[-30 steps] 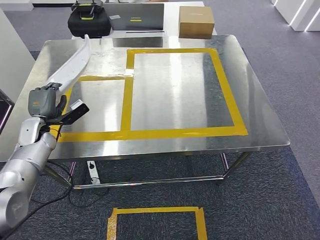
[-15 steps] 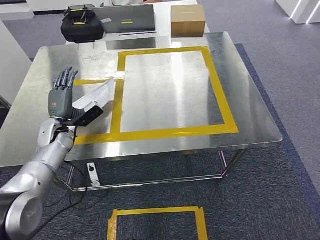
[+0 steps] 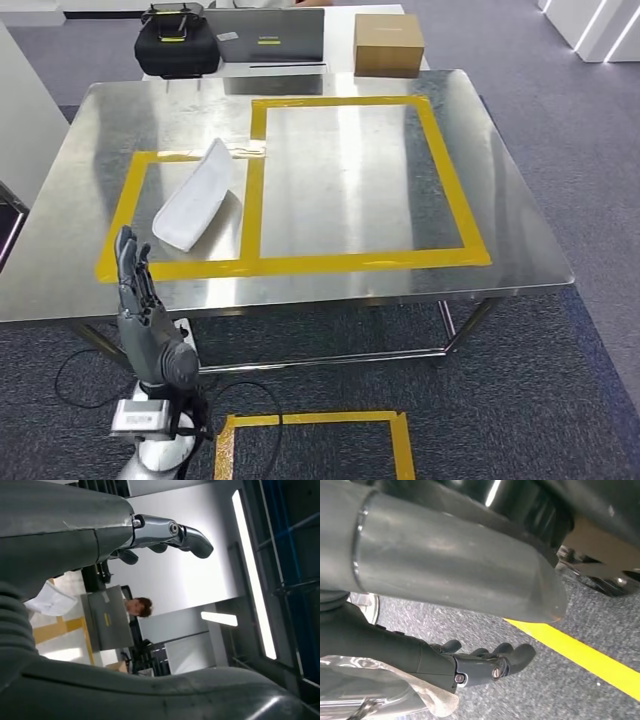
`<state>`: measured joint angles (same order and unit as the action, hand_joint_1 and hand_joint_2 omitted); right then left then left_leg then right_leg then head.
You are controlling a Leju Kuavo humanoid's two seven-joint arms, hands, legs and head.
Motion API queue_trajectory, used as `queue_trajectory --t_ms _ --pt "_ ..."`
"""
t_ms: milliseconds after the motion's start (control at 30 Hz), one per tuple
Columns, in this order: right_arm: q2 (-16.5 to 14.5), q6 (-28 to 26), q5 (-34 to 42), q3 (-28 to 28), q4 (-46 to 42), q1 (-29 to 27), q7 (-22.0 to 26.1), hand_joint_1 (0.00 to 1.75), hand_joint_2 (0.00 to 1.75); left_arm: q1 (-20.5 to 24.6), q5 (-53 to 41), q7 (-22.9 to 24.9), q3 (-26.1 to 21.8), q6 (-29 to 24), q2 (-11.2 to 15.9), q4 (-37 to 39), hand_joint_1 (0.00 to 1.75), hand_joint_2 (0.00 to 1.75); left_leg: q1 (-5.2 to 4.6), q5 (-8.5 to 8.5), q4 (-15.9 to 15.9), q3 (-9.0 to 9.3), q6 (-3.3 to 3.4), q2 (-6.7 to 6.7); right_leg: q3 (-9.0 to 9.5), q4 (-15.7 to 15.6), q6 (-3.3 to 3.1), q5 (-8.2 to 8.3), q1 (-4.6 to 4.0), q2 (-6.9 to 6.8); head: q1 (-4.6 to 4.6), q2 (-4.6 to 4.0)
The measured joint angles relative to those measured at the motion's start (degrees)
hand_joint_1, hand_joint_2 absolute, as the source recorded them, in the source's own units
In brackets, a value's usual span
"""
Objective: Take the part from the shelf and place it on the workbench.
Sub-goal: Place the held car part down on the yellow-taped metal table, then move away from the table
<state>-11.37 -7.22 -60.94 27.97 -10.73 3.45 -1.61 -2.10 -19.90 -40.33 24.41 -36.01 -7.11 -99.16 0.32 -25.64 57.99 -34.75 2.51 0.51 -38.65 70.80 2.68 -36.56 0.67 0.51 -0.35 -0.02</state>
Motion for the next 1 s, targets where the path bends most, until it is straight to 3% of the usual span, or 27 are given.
queue_trajectory --t_ms 33,67,100,133,200,267,333,367,400,433,500,533,567,600,667,733,767,833,867,900,1000 --pt "0.0 -0.02 -0.05 0.25 0.0 0.0 -0.11 0.0 0.0 -1.34 -0.38 -0.01 1.78 -1.48 0.11 -1.76 0.0 0.0 0.0 0.36 0.03 -0.44 -0.04 0.04 -0.11 2.09 0.22 -0.75 0.09 -0.04 0.04 0.0" --pt "0.0 -0.05 -0.09 0.49 0.0 0.0 -0.2 0.0 0.0 -2.61 -1.08 -0.01 3.12 -2.5 0.14 -3.12 0.0 0.0 0.02 0.77 0.05 -0.93 -0.14 0.07 0.75 2.34 0.41 -0.35 0.2 -0.08 0.04 0.0" --pt "0.0 -0.11 -0.14 0.7 0.0 0.02 -0.26 0.0 0.0 -3.92 -1.95 -0.02 3.99 -2.94 -0.02 -4.2 0.0 0.0 0.05 1.21 0.09 -1.44 -0.31 0.07 2.71 0.53 0.58 0.93 0.37 -0.12 0.06 0.0" --pt "-0.01 -0.16 -0.21 0.93 0.0 0.11 -0.34 0.0 0.0 -5.14 -2.66 -0.02 4.36 -3.02 -0.26 -5.09 0.0 0.0 0.1 1.66 0.18 -1.95 -0.54 0.05 5.5 -2.92 0.72 2.4 0.57 -0.15 0.07 0.0" --pt "-0.2 -0.27 -0.37 1.39 -0.01 0.39 -0.6 0.0 0.0 -7.13 -2.81 -0.01 4.0 -3.05 -0.76 -6.28 0.0 0.0 -0.02 2.49 0.56 -2.78 -1.22 -0.03 11.38 -10.84 0.76 3.47 0.81 0.01 0.01 0.0" --pt "-0.53 -0.44 -0.49 1.8 -0.01 0.52 -0.86 0.0 0.0 -8.45 -0.81 0.01 3.0 -3.06 -0.96 -6.73 0.0 0.0 -0.13 3.37 0.75 -3.16 -2.01 -0.12 13.44 -14.52 0.27 3.06 0.66 0.27 -0.13 0.0" --pt "-0.75 -0.68 -0.62 2.08 -0.01 0.35 -0.98 0.0 0.0 -9.95 2.0 0.04 1.39 -3.07 -1.13 -6.42 0.0 0.0 0.09 4.0 0.59 -3.31 -2.77 -0.19 12.54 -14.67 -0.76 3.67 0.49 0.15 -0.18 0.0" --pt "-0.79 -0.78 -0.7 2.21 0.0 0.25 -1.04 0.0 0.0 -10.79 3.02 0.05 0.46 -3.07 -1.21 -5.93 0.0 0.0 0.22 3.13 0.94 -3.5 -3.09 -0.23 12.09 -14.64 -1.29 4.18 0.47 -0.03 -0.21 0.0" --pt "-0.82 -0.84 -0.78 2.3 0.0 0.14 -1.08 0.0 0.0 -11.59 3.61 0.06 -0.52 -3.06 -1.37 -5.19 0.0 0.0 0.31 1.03 2.29 -3.83 -3.37 -0.26 11.52 -14.68 -1.81 4.79 0.49 -0.25 -0.26 0.0" --pt "-0.86 -0.86 -0.86 2.41 0.0 0.07 -1.13 0.0 0.0 -12.24 3.65 0.07 -1.59 -3.06 -1.63 -4.03 0.0 0.0 0.36 -2.11 4.77 -4.29 -3.58 -0.28 10.85 -14.68 -2.19 5.41 0.47 -0.46 -0.35 0.0" --pt "-0.98 -0.93 -0.96 2.65 0.0 0.0 -1.22 0.0 0.0 -12.96 3.34 0.29 -4.47 -3.05 -2.57 -0.22 0.0 0.0 0.35 -8.01 11.8 -5.01 -3.81 -0.28 9.54 -14.57 -2.56 6.64 0.27 -0.73 -0.45 0.0" --pt "-1.08 -0.97 -1.02 2.81 0.0 -0.02 -1.27 0.0 0.0 -13.01 3.5 0.51 -6.43 -3.01 -3.15 2.55 0.0 0.0 0.34 -9.08 14.57 -4.9 -3.83 -0.28 8.87 -14.44 -2.6 7.24 0.16 -0.83 -0.46 0.0" --pt "-1.15 -1.02 -1.15 3.01 0.0 -0.03 -1.31 0.0 0.0 -12.76 4.21 0.71 -8.99 -2.88 -3.69 6.19 0.0 0.0 0.33 -8.68 15.84 -4.16 -3.77 -0.28 8.18 -14.25 -2.6 7.79 0.05 -0.9 -0.47 0.0" --pt "-1.23 -1.08 -1.34 3.24 0.0 -0.01 -1.33 0.0 0.0 -12.23 5.29 0.85 -12.05 -2.63 -4.18 10.38 0.0 0.0 0.29 -7.26 15.14 -2.6 -3.6 -0.28 7.44 -14.02 -2.59 8.29 -0.05 -0.93 -0.46 0.0" --pt "-1.5 -1.15 -1.85 3.69 0.0 0.07 -1.41 0.0 0.0 -10.53 7.77 0.79 -19.56 -1.44 -4.75 19.7 0.0 0.0 0.05 -4.69 8.57 2.67 -2.71 -0.3 6.03 -13.54 -2.54 9.14 -0.29 -0.86 -0.47 0.0" --pt "-1.83 -1.05 -2.3 4.01 -0.01 0.14 -1.64 0.0 0.0 -8.56 9.52 0.68 -26.87 0.38 -4.84 28.08 0.0 0.0 -0.31 -4.69 1.31 7.12 -1.71 -0.3 5.17 -13.26 -2.22 9.94 -0.44 -0.77 -0.46 0.0" --pt "-1.96 -0.96 -2.57 4.14 -0.01 0.17 -1.8 0.0 0.0 -7.41 10.03 0.63 -30.3 1.14 -4.68 32.47 0.0 0.0 -0.49 -5.13 -0.63 7.99 -1.39 -0.29 4.88 -13.23 -1.91 10.38 -0.4 -0.8 -0.48 0.0" --pt "-2.08 -0.8 -3.27 4.36 -0.01 0.16 -2.07 0.0 0.0 -4.99 10.22 0.62 -36.77 1.78 -4.19 42.11 0.0 0.0 -0.52 -4.72 -1.81 7.78 -1.15 -0.23 4.45 -13.29 -1.19 11.12 -0.29 -0.91 -0.51 0.0" --pt "-2.11 -0.75 -3.72 4.45 0.0 0.14 -2.16 0.0 0.0 -3.71 9.94 1.17 -39.8 1.6 -3.76 47.5 0.0 0.0 -0.4 -4.19 -2.18 7.4 -0.93 -0.12 4.13 -13.0 -0.85 10.62 -0.24 -0.87 -0.54 0.0" --pt "-2.14 -0.7 -4.13 4.49 0.0 0.09 -2.24 0.0 0.0 -2.5 9.5 2.26 -42.38 1.22 -3.3 52.68 0.0 0.0 -0.26 -3.52 -2.45 6.86 -0.62 -0.01 3.57 -12.03 -0.54 9.13 -0.21 -0.79 -0.44 0.0" --pt "-2.14 -0.53 -5.14 4.51 0.0 0.1 -2.32 0.0 0.0 0.28 7.82 7.66 -47.57 0.38 -2.26 65.88 0.0 0.0 -0.18 -1.55 -2.58 4.59 -0.08 0.23 1.07 -3.41 0.3 1.05 -0.06 -0.62 -0.24 0.0"
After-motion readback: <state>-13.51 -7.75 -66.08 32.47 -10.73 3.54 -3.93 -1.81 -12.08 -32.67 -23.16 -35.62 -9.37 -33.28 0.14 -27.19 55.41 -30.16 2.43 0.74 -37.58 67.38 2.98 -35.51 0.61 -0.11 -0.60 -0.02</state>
